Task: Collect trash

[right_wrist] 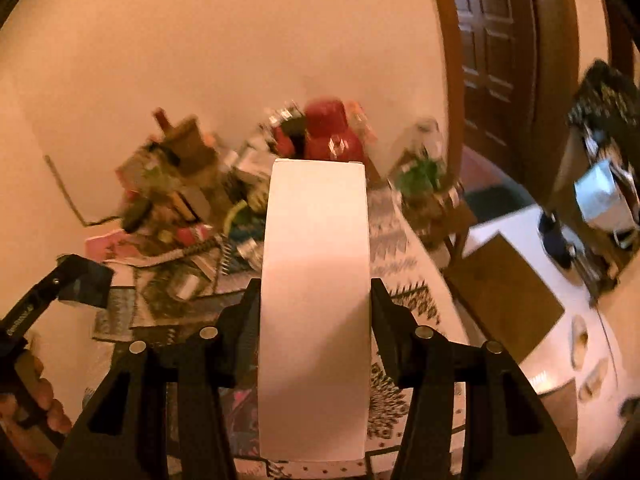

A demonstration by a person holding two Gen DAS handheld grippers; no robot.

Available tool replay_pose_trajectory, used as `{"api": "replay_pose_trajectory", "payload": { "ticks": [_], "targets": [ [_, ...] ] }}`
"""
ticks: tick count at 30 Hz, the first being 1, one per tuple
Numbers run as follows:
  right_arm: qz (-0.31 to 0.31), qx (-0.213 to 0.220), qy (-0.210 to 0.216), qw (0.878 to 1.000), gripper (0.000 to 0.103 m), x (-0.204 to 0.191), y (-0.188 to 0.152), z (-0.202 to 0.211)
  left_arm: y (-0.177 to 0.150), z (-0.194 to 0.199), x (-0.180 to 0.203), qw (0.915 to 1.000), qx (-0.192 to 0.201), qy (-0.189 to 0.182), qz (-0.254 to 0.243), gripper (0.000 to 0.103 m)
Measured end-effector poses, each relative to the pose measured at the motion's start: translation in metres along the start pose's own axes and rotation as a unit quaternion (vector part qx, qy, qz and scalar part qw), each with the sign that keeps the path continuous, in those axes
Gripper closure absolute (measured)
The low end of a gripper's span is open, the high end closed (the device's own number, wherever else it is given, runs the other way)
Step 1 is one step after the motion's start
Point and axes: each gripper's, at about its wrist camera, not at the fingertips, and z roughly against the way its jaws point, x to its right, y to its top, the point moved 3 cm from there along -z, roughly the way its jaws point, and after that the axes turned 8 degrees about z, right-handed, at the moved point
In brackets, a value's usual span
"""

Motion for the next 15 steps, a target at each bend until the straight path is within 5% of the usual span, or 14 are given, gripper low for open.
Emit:
{"api": "replay_pose_trajectory", "payload": {
  "ticks": [7, 15],
  "targets": [
    [0.043, 0.035, 0.051, 0.997, 0.055, -0.004, 0.004, 0.034, -0.009, 0.09, 0.023, 0.9972, 0.071, 0.012, 0.02, 0.043],
    [0.045, 0.073, 0.082, 0.993, 0.055, -0.018, -0.007, 0.083, -0.024, 0.148, 0.026, 0.9952, 0.094, 0.02, 0.018, 0.044]
  ]
}}
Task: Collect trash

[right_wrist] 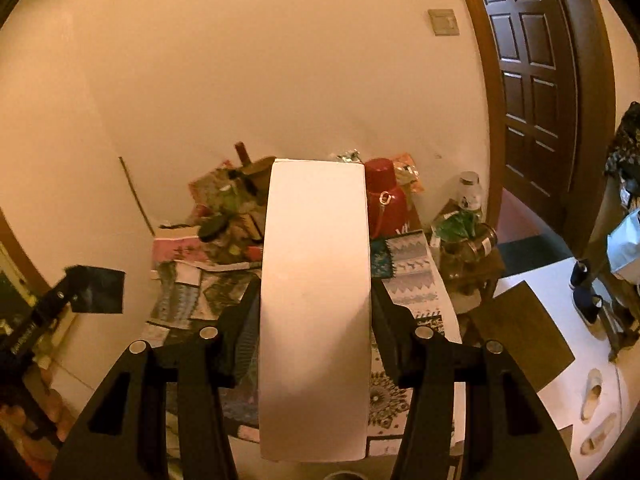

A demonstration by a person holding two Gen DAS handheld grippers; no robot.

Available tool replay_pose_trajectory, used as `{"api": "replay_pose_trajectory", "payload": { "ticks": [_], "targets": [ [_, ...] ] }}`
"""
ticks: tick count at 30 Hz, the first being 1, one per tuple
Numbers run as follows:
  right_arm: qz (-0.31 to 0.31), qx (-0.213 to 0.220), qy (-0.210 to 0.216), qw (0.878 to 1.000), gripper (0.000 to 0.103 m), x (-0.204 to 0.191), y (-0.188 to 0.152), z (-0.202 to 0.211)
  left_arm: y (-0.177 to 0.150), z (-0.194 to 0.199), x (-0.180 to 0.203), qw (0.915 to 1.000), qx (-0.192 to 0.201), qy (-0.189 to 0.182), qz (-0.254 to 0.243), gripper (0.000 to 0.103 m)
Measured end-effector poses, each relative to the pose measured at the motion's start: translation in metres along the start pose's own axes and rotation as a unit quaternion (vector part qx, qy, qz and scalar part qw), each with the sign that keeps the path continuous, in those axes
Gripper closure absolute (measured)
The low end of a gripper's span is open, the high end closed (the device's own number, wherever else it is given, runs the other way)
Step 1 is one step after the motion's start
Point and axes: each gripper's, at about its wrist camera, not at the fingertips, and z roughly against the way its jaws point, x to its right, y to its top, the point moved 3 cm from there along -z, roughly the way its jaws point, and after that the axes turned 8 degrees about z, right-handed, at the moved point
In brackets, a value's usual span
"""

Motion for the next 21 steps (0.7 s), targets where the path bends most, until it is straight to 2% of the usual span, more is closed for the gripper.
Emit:
{"api": "replay_pose_trajectory", "payload": {
  "ticks": [3, 6, 8, 10, 12, 13, 14, 15, 16, 17, 19, 21],
  "targets": [
    [0.005, 0.009, -0.007, 1.0, 0.055, -0.011, -0.004, 0.02, -0.005, 0.018, -0.003, 0.9999, 0.002, -0.011, -0.001, 0.045],
    [0.006, 0.011, -0.021, 1.0, 0.055, -0.021, -0.01, 0.037, -0.012, 0.033, -0.01, 0.9992, -0.008, -0.04, 0.006, 0.045],
    [0.004, 0.012, -0.034, 0.999, 0.055, -0.029, -0.018, 0.043, -0.017, 0.036, -0.011, 0.9985, -0.017, -0.053, -0.002, 0.046],
    [-0.003, 0.003, -0.047, 0.999, 0.055, -0.035, -0.028, 0.042, -0.028, 0.027, -0.015, 0.9978, -0.038, -0.051, -0.02, 0.046],
    [-0.01, -0.009, -0.054, 0.998, 0.055, -0.037, -0.037, 0.037, -0.042, 0.009, -0.02, 0.9962, -0.068, -0.048, -0.026, 0.047],
    [-0.013, -0.017, -0.058, 0.998, 0.055, -0.037, -0.043, 0.031, -0.054, -0.01, -0.027, 0.9941, -0.096, -0.043, -0.025, 0.049],
    [-0.015, -0.025, -0.061, 0.998, 0.055, -0.036, -0.047, 0.027, -0.064, -0.024, -0.031, 0.9917, -0.118, -0.047, -0.022, 0.07],
    [-0.019, -0.033, -0.063, 0.997, 0.055, -0.035, -0.05, 0.023, -0.073, -0.035, -0.034, 0.9893, -0.137, -0.045, -0.02, 0.079],
    [-0.026, -0.045, -0.061, 0.997, 0.055, -0.031, -0.056, 0.013, -0.087, -0.057, -0.04, 0.984, -0.173, -0.039, -0.017, 0.083],
    [-0.032, -0.051, -0.06, 0.996, 0.055, -0.029, -0.06, 0.008, -0.103, -0.079, -0.045, 0.9783, -0.202, -0.046, -0.015, 0.083],
    [-0.033, -0.07, -0.069, 0.995, 0.055, -0.022, -0.068, -0.009, -0.131, -0.114, -0.055, 0.9738, -0.226, -0.013, -0.022, 0.083],
    [-0.037, -0.089, -0.073, 0.993, 0.055, -0.011, -0.076, -0.026, -0.157, -0.145, -0.063, 0.9651, -0.261, 0.01, -0.02, 0.083]
  ]
}}
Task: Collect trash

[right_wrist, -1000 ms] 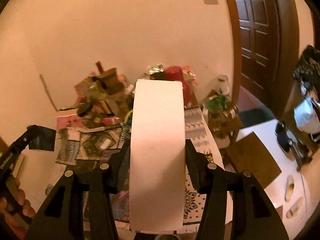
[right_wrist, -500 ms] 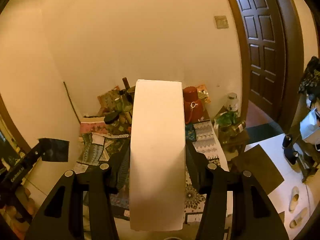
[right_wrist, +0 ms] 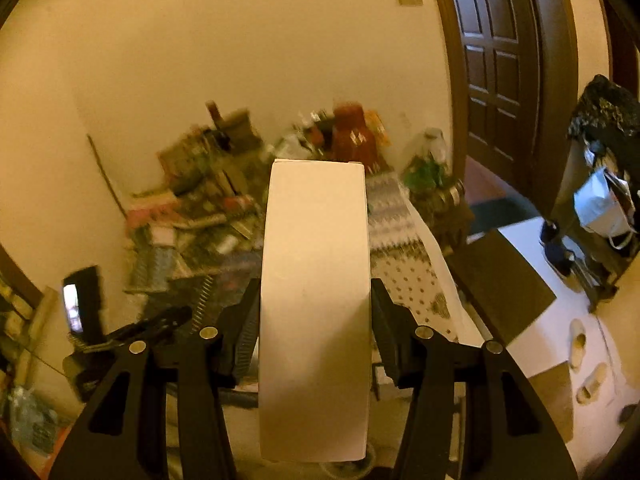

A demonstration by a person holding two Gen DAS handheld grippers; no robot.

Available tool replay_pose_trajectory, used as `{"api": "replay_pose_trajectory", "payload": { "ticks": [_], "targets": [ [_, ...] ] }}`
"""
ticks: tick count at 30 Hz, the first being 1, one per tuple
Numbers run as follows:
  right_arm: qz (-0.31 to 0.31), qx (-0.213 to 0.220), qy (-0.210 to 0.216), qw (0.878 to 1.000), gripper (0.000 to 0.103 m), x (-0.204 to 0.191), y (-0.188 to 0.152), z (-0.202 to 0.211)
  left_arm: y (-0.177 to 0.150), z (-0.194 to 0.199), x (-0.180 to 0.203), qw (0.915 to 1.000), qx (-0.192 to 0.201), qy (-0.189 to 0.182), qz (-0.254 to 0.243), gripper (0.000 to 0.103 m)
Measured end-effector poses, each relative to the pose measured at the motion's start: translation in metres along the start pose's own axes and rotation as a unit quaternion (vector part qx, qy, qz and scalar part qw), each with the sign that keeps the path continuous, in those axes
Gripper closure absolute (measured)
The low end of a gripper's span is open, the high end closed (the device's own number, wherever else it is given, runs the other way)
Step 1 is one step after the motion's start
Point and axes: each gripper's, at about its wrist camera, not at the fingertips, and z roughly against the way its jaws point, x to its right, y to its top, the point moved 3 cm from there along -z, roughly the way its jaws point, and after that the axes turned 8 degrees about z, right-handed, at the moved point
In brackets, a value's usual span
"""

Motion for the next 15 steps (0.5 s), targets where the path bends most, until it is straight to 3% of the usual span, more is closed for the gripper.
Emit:
{"api": "replay_pose_trajectory", "payload": {
  "ticks": [3, 5, 7, 15],
  "targets": [
    [-0.004, -0.02, -0.004, 1.0, 0.055, 0.018, -0.003, -0.021, -0.01, -0.032, -0.002, 0.9991, -0.04, 0.013, 0.01, 0.082],
    [-0.002, -0.029, -0.01, 1.0, 0.055, 0.026, -0.003, -0.031, -0.014, -0.037, 0.0, 0.9988, -0.045, 0.017, 0.012, 0.059],
    [-0.001, -0.035, -0.014, 0.999, 0.055, 0.036, 0.0, -0.038, -0.016, -0.037, 0.006, 0.9991, -0.036, 0.015, 0.013, 0.05],
    [0.009, -0.039, -0.019, 0.999, 0.055, 0.034, -0.005, -0.031, -0.02, -0.041, 0.015, 0.9979, -0.046, 0.034, -0.032, 0.048]
  ]
}}
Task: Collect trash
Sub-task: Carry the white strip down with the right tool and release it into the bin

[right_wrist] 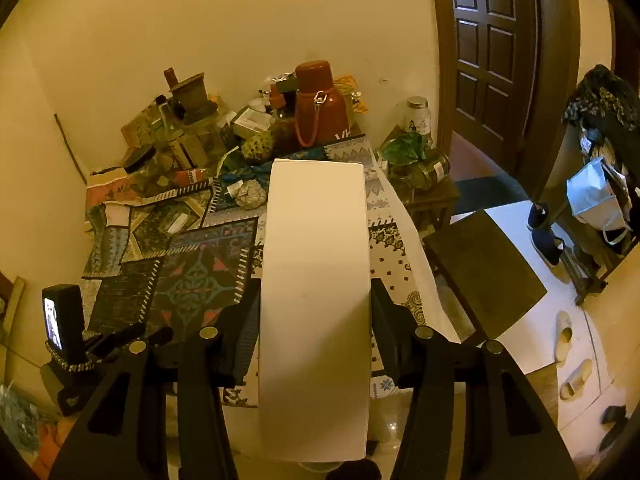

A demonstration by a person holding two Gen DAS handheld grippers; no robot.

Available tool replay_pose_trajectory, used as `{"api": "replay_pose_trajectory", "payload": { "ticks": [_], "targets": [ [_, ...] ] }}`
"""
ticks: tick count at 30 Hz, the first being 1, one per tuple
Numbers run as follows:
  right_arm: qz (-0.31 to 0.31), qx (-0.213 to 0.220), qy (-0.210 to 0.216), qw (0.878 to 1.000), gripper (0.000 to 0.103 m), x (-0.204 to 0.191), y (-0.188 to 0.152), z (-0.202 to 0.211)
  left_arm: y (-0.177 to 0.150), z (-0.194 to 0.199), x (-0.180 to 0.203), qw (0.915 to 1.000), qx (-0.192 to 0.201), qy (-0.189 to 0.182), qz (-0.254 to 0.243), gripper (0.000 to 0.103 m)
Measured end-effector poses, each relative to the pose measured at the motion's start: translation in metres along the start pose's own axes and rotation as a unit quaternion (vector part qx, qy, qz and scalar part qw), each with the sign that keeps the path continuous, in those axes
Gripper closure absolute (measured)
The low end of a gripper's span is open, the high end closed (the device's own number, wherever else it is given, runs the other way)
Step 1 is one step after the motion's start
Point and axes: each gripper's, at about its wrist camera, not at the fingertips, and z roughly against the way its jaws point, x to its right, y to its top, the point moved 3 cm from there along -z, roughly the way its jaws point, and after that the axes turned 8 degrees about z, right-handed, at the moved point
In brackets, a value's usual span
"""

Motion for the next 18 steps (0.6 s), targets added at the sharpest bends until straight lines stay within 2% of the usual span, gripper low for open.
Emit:
{"api": "replay_pose_trajectory", "payload": {
  "ticks": [5, 12, 18],
  "targets": [
    [0.008, -0.01, 0.015, 1.0, 0.055, -0.009, -0.009, 0.001, -0.003, 0.01, -0.003, 0.9998, -0.004, -0.015, 0.007, 0.047],
    [0.011, -0.019, 0.017, 1.0, 0.055, -0.031, -0.034, 0.022, -0.017, 0.047, -0.014, 0.9997, 0.018, -0.016, -0.01, 0.047],
    [0.0, -0.016, 0.01, 1.0, 0.055, -0.053, -0.071, 0.052, -0.048, 0.092, -0.03, 0.9983, 0.041, -0.028, -0.03, 0.038]
  ]
}}
